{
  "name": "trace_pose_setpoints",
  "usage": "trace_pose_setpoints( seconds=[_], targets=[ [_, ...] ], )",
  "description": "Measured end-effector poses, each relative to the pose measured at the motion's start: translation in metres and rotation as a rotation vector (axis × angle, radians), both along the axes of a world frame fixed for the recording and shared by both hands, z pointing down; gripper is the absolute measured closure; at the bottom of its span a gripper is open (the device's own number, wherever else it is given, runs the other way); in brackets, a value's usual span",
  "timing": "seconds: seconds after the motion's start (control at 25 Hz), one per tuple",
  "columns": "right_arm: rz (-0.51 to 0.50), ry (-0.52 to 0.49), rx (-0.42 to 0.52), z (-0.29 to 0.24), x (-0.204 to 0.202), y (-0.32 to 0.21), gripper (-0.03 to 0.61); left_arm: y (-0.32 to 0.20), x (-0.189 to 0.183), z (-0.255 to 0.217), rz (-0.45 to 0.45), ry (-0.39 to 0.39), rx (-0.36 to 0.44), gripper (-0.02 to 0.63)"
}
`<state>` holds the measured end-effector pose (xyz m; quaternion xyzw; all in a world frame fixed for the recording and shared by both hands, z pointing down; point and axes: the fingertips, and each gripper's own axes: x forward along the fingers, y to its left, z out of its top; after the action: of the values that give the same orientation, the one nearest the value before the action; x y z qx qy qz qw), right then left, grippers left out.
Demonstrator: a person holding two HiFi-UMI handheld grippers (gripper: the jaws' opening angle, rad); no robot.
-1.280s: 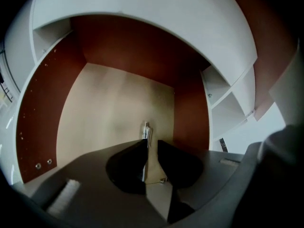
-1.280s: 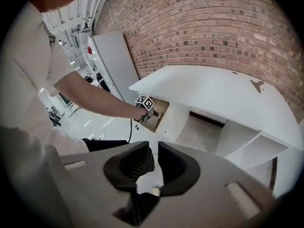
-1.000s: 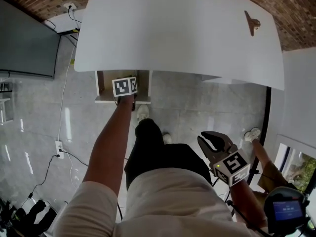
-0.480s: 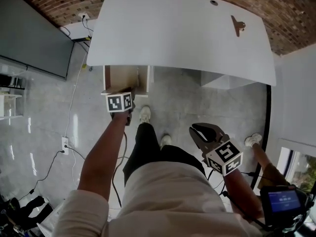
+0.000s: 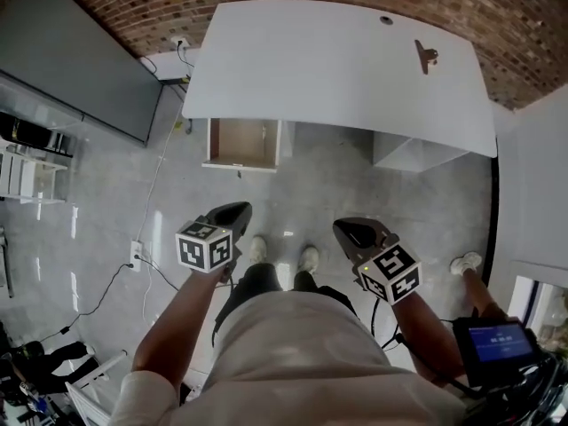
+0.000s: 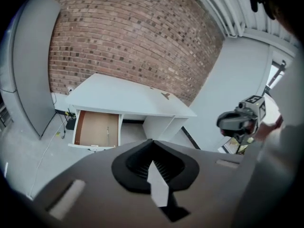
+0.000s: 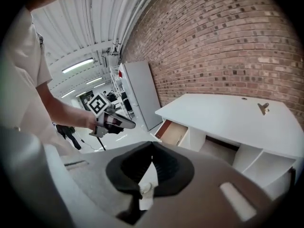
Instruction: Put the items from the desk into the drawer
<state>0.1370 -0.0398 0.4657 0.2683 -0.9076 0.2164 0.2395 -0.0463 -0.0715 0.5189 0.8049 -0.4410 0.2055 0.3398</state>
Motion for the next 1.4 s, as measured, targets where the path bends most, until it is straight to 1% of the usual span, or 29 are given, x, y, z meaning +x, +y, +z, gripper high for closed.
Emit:
trace_pose_setpoints(
  seconds=[0.16,0.32,0.44,0.52,0.64,0.8,1.0,1.16,1.4],
  targets=[
    [-0.004,-0.021,0.012,-0.006,-0.012,0.013,0.575,0.046,0.026,-0.036,0.106,0.068,-0.002,0.606],
    [-0.019,-0.005,0.052,-0.01,-0.016,0.018,0.575,0.064,0.054,-0.07,0.211,0.066,0.071,0.606],
    [-0.033,0.015,0.063,-0.011,-0.017,0.016,0.575,0.073,0.075,-0.086,0.281,0.098,0.079,0.606],
    [-0.035,0.022,0.066,-0.013,-0.026,0.012,0.575,0.076,0.078,-0.094,0.326,0.118,0.072,0.606],
    [-0.018,0.025,0.081,-0.023,-0.051,0.017,0.575,0.083,0.06,-0.101,0.358,0.113,0.098,0.606],
    [0.01,0.035,0.12,-0.037,-0.089,0.054,0.575,0.111,0.022,-0.11,0.35,0.146,0.155,0.606],
    [0.018,0.057,0.159,-0.054,-0.14,0.086,0.575,0.14,-0.028,-0.119,0.382,0.155,0.192,0.606],
    [0.024,0.073,0.169,-0.062,-0.174,0.11,0.575,0.161,-0.07,-0.119,0.38,0.16,0.19,0.606],
    [0.062,0.097,0.192,-0.058,-0.208,0.138,0.575,0.189,-0.108,-0.106,0.415,0.177,0.191,0.606]
  ],
)
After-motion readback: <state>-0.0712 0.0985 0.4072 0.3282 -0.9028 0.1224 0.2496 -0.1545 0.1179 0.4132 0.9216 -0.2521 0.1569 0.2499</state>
